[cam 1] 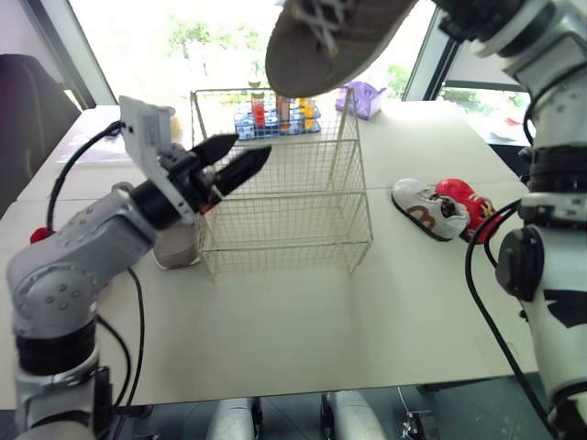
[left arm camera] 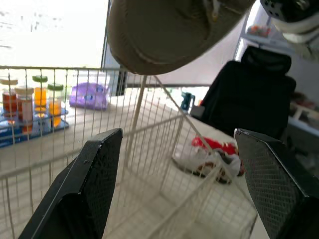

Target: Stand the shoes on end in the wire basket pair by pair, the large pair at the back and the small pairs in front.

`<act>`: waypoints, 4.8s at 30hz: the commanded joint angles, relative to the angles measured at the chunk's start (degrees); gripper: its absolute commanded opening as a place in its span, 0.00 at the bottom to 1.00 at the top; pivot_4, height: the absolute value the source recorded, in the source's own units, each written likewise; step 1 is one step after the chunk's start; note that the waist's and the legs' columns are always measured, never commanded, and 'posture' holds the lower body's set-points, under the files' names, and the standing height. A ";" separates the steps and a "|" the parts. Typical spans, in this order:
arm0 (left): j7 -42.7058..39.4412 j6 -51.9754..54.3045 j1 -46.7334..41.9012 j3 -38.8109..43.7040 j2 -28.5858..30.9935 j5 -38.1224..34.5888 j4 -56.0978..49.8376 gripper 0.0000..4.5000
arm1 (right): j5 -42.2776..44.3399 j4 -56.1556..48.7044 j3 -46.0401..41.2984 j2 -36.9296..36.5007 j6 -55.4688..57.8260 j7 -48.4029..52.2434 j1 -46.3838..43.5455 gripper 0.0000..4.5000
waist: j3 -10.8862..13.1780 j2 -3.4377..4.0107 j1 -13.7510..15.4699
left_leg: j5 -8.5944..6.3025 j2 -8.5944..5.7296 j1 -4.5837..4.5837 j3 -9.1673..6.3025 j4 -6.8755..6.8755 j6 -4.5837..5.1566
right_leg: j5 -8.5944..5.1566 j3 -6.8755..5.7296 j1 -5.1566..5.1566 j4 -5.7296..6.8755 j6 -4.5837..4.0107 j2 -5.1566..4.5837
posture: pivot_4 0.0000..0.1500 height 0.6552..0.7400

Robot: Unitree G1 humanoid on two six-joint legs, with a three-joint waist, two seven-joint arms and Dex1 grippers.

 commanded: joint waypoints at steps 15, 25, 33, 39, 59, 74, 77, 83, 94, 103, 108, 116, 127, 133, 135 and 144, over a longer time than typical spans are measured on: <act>-14.93 -2.00 3.18 7.51 11.27 4.76 2.33 0.82 | -18.17 25.51 1.87 4.72 -21.43 14.06 -10.76 0.38 | 0.12 0.01 0.62 | 0.15 -0.04 -0.16 0.13 -0.12 -0.28 | 0.00 -0.07 -0.12 -0.14 -0.01 -0.21 | 1.00 0.07; -23.56 -17.27 -12.09 -4.18 10.70 30.33 19.92 0.82 | -19.66 26.00 -0.35 4.52 -21.68 13.68 -10.12 0.38 | 0.13 0.00 0.31 | 0.28 -0.05 -0.17 0.28 -0.14 -0.51 | 0.01 -0.13 -0.18 -0.08 0.02 -0.13 | 1.00 0.07; -30.52 -11.02 -14.88 -1.94 8.76 25.76 25.22 0.82 | -20.66 25.79 -0.94 4.20 -22.12 13.10 -9.95 0.38 | 0.13 0.00 0.39 | 0.28 -0.03 -0.20 0.32 -0.12 -0.51 | 0.01 -0.12 -0.20 -0.06 0.02 -0.17 | 1.00 0.07; -36.18 4.62 -7.30 5.89 12.80 7.59 17.95 0.82 | -21.46 26.11 -0.93 4.85 -21.85 14.97 -9.51 0.38 | 0.14 0.00 0.10 | 0.29 -0.01 -0.20 0.19 -0.13 -0.52 | 0.01 -0.15 -0.26 -0.01 0.03 -0.27 | 1.00 0.07; -26.86 7.91 2.22 7.61 11.45 -2.64 6.13 0.83 | -25.80 29.40 -1.36 6.88 -24.04 12.94 -4.49 0.80 | 0.13 -0.01 0.14 | 0.34 -0.02 -0.11 0.13 -0.02 -0.61 | 0.01 -0.17 -0.24 0.27 0.01 -0.27 | 1.00 0.07; -25.99 7.45 -1.54 3.36 9.35 -0.67 8.19 0.83 | -25.40 24.47 -2.70 1.36 -23.82 12.15 -4.45 1.00 | 0.12 -0.01 0.15 | 0.35 -0.03 -0.09 0.14 0.05 -0.64 | 0.01 -0.17 -0.23 0.33 0.01 -0.25 | 1.00 0.07; -26.02 7.31 -2.29 3.12 9.09 -0.06 8.94 0.83 | -24.31 21.68 -3.81 -0.99 -21.25 12.53 -4.96 1.00 | 0.12 -0.01 0.18 | 0.35 -0.03 -0.09 0.13 0.05 -0.63 | 0.01 -0.17 -0.23 0.33 0.01 -0.25 | 1.00 0.07; -24.52 7.01 -3.59 4.67 9.25 -0.29 10.96 0.94 | -21.17 11.82 -5.57 -5.31 -14.58 12.68 -0.56 1.00 | 0.11 -0.03 0.25 | 0.35 -0.03 -0.06 0.12 0.05 -0.64 | 0.00 -0.17 -0.20 0.32 0.01 -0.25 | 1.00 0.07; -0.96 16.92 -17.23 7.91 18.04 5.41 29.06 0.99 | 3.80 -54.20 -3.25 -26.37 41.52 15.21 23.11 1.00 | 0.13 0.03 0.44 | 0.23 -0.02 -0.01 -0.13 -0.12 -0.40 | 0.00 -0.29 -0.13 0.29 0.01 -0.26 | 1.00 0.07; -7.61 20.18 -32.01 -15.42 17.11 30.49 55.60 0.99 | 13.14 -68.33 -0.95 -28.06 43.89 13.13 32.85 1.00 | 0.14 -0.19 1.08 | 0.09 -0.05 0.94 0.10 -0.07 -0.19 | -0.16 -0.36 0.89 -0.08 -0.29 -0.17 | 1.00 0.07; -16.25 15.30 -39.11 -21.68 12.57 40.62 68.59 0.99 | 13.37 -69.55 -2.19 -27.22 43.53 7.20 35.83 1.00 | 0.16 -0.42 0.84 | 0.03 -0.07 0.57 0.13 -0.01 -0.07 | -0.04 -0.36 0.75 -0.18 -0.05 -0.20 | 1.00 0.07; -25.04 2.46 -46.38 -24.34 4.33 53.54 88.21 0.99 | 15.21 -72.67 -6.10 -26.82 44.78 -3.26 40.42 1.00 | 0.16 -0.42 0.67 | 0.03 -0.05 0.18 0.10 -0.03 -0.07 | -0.02 -0.43 0.38 -0.21 -0.01 -0.23 | 1.00 0.07; -25.22 -1.51 -48.09 -20.40 -3.65 61.46 103.77 0.72 | 18.66 -70.41 -8.58 -31.50 45.01 -5.45 38.50 1.00 | 0.12 -0.38 0.95 | 0.03 -0.08 0.35 -0.04 0.04 -0.05 | -0.02 -0.58 0.68 -0.21 -0.02 -0.30 | 1.00 0.07; -23.76 -1.68 -47.85 -16.39 -4.84 62.46 104.59 0.13 | 18.87 -69.12 -8.10 -32.90 44.53 -5.99 37.92 1.00 | 0.10 -0.36 0.99 | 0.02 -0.06 0.77 -0.04 0.02 -0.04 | -0.04 -0.57 1.04 -0.20 -0.05 -0.33 | 1.00 0.07; -23.24 -2.49 -47.60 -15.36 -4.51 62.91 104.23 0.10 | 18.32 -68.32 -7.95 -32.82 44.11 -6.29 37.83 1.00 | 0.10 -0.36 1.06 | 0.02 -0.07 0.76 -0.05 0.02 -0.04 | -0.04 -0.56 1.04 -0.20 -0.05 -0.35 | 1.00 0.07; -18.41 -13.05 -45.29 -4.18 -1.01 59.09 85.94 0.10 | 17.68 -65.04 -13.15 -30.97 42.66 -11.74 41.66 1.00 | 0.14 -0.43 0.73 | 0.02 -0.03 0.50 -0.08 0.02 -0.04 | -0.02 -0.57 0.77 -0.17 -0.01 -0.34 | 1.00 0.07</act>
